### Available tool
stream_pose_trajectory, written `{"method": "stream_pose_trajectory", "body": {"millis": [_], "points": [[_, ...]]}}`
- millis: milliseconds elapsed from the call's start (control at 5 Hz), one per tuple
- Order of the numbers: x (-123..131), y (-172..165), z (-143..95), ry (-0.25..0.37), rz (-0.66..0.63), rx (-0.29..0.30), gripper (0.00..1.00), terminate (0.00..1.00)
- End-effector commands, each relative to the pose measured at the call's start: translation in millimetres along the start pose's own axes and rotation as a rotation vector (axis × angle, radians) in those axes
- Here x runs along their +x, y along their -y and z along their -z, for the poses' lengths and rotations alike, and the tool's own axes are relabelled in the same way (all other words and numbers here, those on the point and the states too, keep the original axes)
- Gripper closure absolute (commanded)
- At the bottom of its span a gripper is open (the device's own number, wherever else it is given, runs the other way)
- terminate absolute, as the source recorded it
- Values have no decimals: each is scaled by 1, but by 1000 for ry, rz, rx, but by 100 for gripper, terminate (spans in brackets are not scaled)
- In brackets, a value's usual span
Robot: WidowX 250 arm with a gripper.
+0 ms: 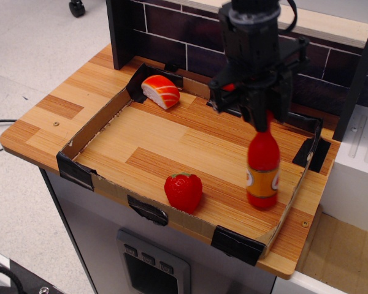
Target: Topple hot sauce bottle
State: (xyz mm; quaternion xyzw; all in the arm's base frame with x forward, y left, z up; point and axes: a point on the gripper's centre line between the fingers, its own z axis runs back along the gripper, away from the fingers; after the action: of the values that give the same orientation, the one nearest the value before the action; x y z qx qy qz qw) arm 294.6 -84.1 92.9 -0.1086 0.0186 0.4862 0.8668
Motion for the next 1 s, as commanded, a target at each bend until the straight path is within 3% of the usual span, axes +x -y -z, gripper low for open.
{"method": "stream_pose_trajectory", "body": {"millis": [0, 200, 400, 800], "points": [[19, 7, 12, 67, -21, -88, 100, 0], [46, 10, 14, 272, -18, -92, 100, 0], [69, 8, 18, 376, -19, -90, 100, 0], [78, 14, 47, 510, 38, -22, 100, 0]]}}
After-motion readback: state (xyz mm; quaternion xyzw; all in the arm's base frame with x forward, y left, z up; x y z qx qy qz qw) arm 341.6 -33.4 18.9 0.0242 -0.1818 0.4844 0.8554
